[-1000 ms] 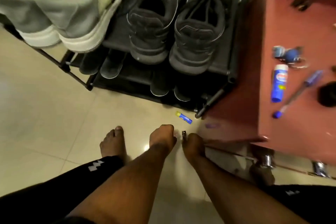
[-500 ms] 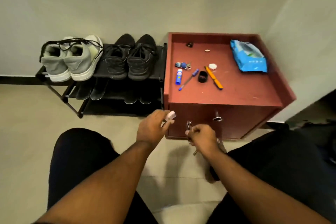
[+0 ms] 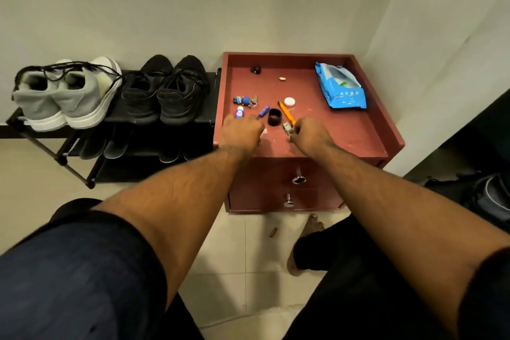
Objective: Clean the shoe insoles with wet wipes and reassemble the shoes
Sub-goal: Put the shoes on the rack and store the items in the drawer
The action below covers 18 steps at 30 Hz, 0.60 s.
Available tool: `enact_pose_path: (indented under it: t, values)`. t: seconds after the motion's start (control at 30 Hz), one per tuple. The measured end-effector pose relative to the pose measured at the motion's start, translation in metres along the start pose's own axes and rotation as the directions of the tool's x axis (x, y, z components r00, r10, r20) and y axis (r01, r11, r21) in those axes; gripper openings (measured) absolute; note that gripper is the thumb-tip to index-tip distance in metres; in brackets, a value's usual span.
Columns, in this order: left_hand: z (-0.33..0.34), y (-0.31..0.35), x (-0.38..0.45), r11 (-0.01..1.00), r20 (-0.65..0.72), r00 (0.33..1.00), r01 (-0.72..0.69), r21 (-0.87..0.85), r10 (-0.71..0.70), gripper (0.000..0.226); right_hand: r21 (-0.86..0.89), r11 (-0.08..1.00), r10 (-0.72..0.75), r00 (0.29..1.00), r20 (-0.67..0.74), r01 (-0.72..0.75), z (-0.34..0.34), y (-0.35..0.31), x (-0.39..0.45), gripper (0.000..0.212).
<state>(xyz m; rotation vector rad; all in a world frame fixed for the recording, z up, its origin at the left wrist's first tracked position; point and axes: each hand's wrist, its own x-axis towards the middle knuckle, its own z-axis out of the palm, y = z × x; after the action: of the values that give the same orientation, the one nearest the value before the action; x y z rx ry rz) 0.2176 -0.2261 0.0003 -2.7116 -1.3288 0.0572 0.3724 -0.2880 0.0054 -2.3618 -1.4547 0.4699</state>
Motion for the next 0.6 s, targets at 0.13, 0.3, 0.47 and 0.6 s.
enact_pose_path:
  t: [0.13, 0.3, 0.47, 0.6]
  values:
    - [0.01, 0.0, 0.015, 1.0, 0.023, 1.0, 0.002, 0.004, -0.002, 0.021, -0.071, 0.997, -0.018, 1.0, 0.012, 0.018, 0.014, -0.004, 0.021, 0.01]
    - [0.02, 0.002, 0.026, 0.995, 0.067, 0.995, -0.081, 0.059, 0.077, 0.03, -0.104, 0.995, 0.004, 1.0, -0.022, -0.007, 0.028, -0.004, 0.038, 0.007]
    - [0.021, 0.003, 0.033, 0.999, 0.093, 0.995, -0.048, -0.011, 0.049, 0.042, -0.038, 0.998, 0.052, 0.996, -0.067, -0.055, 0.032, 0.0, 0.035, 0.008]
    - [0.022, -0.007, 0.022, 0.991, 0.009, 1.0, -0.008, -0.134, 0.01, 0.055, 0.117, 0.993, -0.001, 0.98, -0.201, 0.025, 0.036, -0.003, 0.006, 0.018]
